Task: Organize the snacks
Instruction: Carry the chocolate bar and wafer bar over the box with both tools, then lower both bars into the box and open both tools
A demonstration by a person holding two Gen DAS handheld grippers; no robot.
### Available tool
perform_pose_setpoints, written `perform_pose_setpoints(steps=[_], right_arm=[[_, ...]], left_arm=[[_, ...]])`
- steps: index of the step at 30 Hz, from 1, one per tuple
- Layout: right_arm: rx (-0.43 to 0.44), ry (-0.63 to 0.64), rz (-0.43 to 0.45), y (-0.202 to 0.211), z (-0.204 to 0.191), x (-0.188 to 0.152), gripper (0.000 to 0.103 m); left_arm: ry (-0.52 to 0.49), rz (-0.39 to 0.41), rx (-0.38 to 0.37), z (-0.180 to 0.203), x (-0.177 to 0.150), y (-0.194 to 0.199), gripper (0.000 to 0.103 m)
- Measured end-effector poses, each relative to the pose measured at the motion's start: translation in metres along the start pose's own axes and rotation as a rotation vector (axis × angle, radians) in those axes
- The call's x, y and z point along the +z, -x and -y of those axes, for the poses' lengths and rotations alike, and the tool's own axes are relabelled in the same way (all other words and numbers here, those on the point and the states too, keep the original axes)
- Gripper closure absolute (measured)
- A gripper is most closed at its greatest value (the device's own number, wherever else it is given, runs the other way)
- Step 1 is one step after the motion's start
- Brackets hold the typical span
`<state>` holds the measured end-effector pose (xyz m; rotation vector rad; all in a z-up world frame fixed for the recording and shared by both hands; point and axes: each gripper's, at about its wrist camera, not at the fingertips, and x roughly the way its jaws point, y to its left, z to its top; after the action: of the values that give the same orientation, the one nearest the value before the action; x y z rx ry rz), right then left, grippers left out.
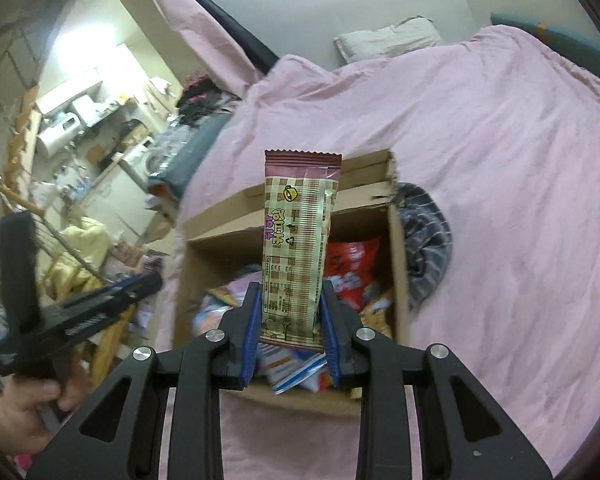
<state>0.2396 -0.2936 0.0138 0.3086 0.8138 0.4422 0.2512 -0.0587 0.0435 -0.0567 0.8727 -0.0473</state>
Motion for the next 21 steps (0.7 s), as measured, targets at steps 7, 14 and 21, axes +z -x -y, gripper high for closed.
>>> perform_pose_setpoints(steps=[7,14,21], right_arm=[[-0.041,0.003,-0.068,-0.021,0.011,-0.002,0.074],[-0.064,0.037,-0.139,-0.036,0.008,-0.011,0.074],[-0.085,0.056,-0.182,-0.045,0.007,-0.015,0.074]], left_arm=[[0.049,-0.031,-0.022,0.0,0.015,-0.03,0.088],[0.053,-0.088,-0.038,0.009,0.01,-0.063,0.088],[0.025,-0.044,0.02,0.01,0.012,-0.071,0.088]])
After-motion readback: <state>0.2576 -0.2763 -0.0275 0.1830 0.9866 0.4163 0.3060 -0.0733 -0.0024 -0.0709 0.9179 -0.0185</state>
